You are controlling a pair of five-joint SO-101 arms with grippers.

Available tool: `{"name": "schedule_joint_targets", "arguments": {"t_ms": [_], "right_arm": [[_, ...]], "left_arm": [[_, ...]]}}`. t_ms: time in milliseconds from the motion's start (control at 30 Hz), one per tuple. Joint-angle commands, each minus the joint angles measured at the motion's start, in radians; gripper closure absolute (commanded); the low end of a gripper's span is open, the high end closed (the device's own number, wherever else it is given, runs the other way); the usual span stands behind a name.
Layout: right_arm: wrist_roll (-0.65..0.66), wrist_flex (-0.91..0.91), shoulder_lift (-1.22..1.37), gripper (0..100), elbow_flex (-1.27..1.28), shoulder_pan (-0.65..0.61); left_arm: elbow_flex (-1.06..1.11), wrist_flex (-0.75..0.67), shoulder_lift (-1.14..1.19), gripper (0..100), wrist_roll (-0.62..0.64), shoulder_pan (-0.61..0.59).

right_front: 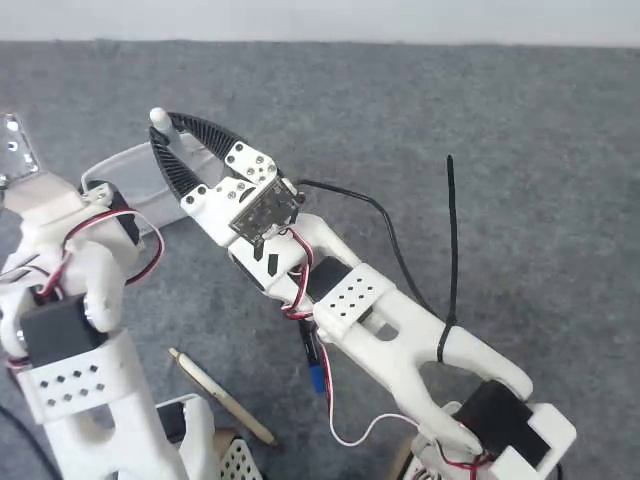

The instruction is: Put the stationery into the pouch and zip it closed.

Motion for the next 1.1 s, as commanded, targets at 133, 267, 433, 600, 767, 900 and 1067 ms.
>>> {"name": "schedule_joint_targets", "arguments": {"t_ms": [133, 267, 433, 600, 767, 900, 1067], "right_arm": [[0.017, -0.008, -0.012, 81.2, -0.06, -0.002], [0.017, 0.036, -0.013, 84.1, -0.066, -0.004], [0.017, 0.036, -0.015, 85.3, -0.066, -0.005], [0.017, 0.042, -0.045, 85.3, -0.06, -0.007], [0.006, 0.197, -0.208, 85.3, -0.063, 0.022], [-0.048, 0.305, -0.289, 85.3, -0.072, 0.062], [-0.054, 0.403, -0.297, 85.3, -0.141, 0.154]], "left_arm": [[-0.016, -0.02, -0.006, 99, -0.012, -0.002], [-0.016, -0.02, -0.006, 99, -0.012, -0.002], [-0.015, -0.018, -0.006, 99, -0.014, -0.002], [-0.015, -0.018, -0.006, 99, -0.014, -0.002], [0.005, -0.04, -0.006, 99, -0.014, -0.002], [0.007, -0.041, -0.011, 99, -0.014, -0.002], [0.005, -0.041, -0.011, 99, -0.012, -0.002]]}}
